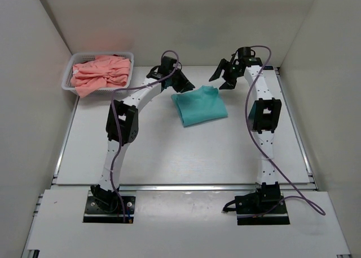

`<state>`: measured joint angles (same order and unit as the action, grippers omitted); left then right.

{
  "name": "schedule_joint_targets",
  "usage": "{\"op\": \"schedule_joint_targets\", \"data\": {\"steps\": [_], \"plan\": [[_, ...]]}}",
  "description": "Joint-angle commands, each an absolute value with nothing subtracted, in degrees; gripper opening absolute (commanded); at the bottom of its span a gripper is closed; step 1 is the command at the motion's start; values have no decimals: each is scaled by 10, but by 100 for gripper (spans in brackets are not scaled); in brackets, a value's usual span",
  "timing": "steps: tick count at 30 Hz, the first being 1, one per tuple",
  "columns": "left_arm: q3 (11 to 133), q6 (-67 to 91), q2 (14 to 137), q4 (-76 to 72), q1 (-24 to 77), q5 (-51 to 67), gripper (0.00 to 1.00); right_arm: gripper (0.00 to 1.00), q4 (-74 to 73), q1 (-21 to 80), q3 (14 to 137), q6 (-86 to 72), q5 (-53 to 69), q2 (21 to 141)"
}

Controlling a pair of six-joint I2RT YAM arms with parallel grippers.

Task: Fold and stack the t-shirts
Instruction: Fold the tshirt

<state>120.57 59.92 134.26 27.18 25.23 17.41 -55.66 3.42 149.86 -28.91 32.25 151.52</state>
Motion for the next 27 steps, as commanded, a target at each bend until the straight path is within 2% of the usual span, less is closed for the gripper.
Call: {"op": "schedule_joint_targets", "data": {"steps": [1, 10, 16, 27], "plan": [[1201, 603, 1351, 287, 259, 178, 28, 71, -534, 28, 1516, -271, 322, 1456], [1176, 587, 1396, 309, 245, 131, 27, 75, -598, 35, 1511, -191, 280, 1458], [1129, 606, 1408, 299, 220, 141, 27, 75, -657, 47, 1509, -116, 226, 1496], [1112, 608, 1423, 294, 208, 164, 27, 74, -667, 105, 1490, -112, 189, 1531]]}}
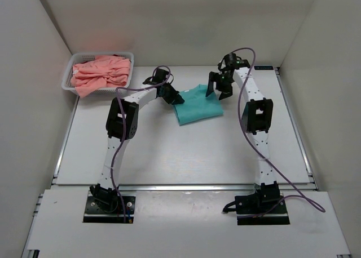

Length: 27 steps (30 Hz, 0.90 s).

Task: Fold and stack the t-shirts
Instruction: Fold the tshirt

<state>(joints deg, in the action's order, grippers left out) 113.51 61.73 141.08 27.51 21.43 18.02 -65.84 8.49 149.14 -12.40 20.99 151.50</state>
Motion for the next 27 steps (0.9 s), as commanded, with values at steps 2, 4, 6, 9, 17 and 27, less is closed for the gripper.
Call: {"op": "schedule_joint_targets", "data": {"steps": [2, 4, 6, 9, 17, 27], "plan": [[1111, 608, 1424, 292, 203, 167, 28, 72, -674, 121, 1490, -112, 164, 1538], [1106, 608, 1418, 288, 201, 174, 29, 66, -680, 128, 1494, -117, 137, 1549], [1100, 605, 1414, 274, 200, 181, 30, 52, -696, 147, 1501, -123, 96, 1559], [1103, 601, 1405, 254, 201, 209, 35, 21, -720, 168, 1506, -139, 17, 1565], [1051, 610, 1276, 212, 177, 226, 38, 0, -763, 160, 1486, -168, -119, 1560], [802, 584, 995, 172, 156, 198, 37, 0, -757, 24, 1529, -155, -201, 1546]]}}
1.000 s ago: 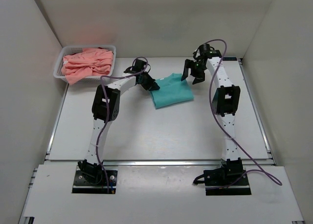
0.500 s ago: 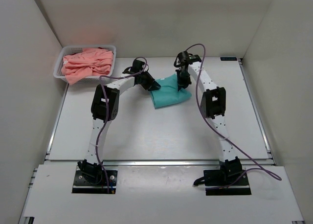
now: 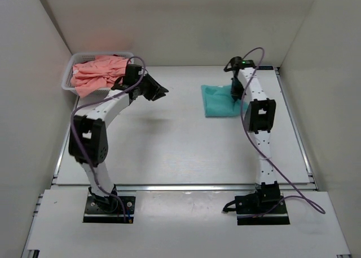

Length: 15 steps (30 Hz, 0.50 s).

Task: Fold and stack the t-shirts
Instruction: Fold the tshirt

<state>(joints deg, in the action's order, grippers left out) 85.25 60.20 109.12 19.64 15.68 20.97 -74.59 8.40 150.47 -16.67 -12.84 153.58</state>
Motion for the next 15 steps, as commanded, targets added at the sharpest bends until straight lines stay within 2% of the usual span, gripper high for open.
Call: {"op": "schedule_joint_targets", "data": {"steps": [1, 9, 15], "plan": [[762, 584, 978, 170, 156, 197, 37, 0, -751, 14, 1531, -150, -199, 1550], [668, 529, 840, 201, 155, 191, 34, 0, -645, -59, 1583, -84, -171, 1575], [638, 540, 821, 197, 175, 202, 33, 2, -584, -104, 1584, -34, -160, 1549]]}}
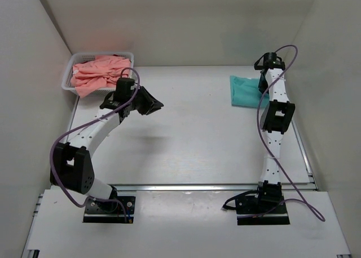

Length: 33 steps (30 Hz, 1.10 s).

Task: Fold and stack the t-shirts
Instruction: Fold the tshirt, then neatly place the folded tshirt to the corner

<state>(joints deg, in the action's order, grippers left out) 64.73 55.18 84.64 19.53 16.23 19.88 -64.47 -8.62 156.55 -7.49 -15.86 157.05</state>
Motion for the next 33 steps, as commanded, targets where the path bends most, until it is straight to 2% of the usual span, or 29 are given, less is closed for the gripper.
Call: {"op": "schedule_joint_targets", "data": {"steps": [1, 8, 12, 15, 20, 28, 31, 33], "plan": [[636, 541, 821, 196, 177, 204, 33, 3, -565, -107, 1583, -26, -151, 1549], [640, 541, 824, 202, 185, 207, 33, 1, -470, -141, 1586, 18, -144, 1579], [649, 535, 830, 207, 185, 203, 31, 6, -431, -156, 1597, 29, -116, 1593], [645, 533, 835, 207, 192, 200, 30, 15, -402, -165, 1600, 33, -79, 1600], [630, 539, 833, 200, 199, 196, 30, 23, -360, -176, 1601, 32, -40, 1612], [629, 533, 832, 205, 207, 191, 31, 46, -280, -166, 1613, 49, -25, 1590], [626, 542, 823, 202, 207, 193, 31, 65, -281, -162, 1617, 43, -35, 1562], [625, 545, 812, 200, 206, 195, 31, 72, -294, -159, 1612, 46, -47, 1545]]}}
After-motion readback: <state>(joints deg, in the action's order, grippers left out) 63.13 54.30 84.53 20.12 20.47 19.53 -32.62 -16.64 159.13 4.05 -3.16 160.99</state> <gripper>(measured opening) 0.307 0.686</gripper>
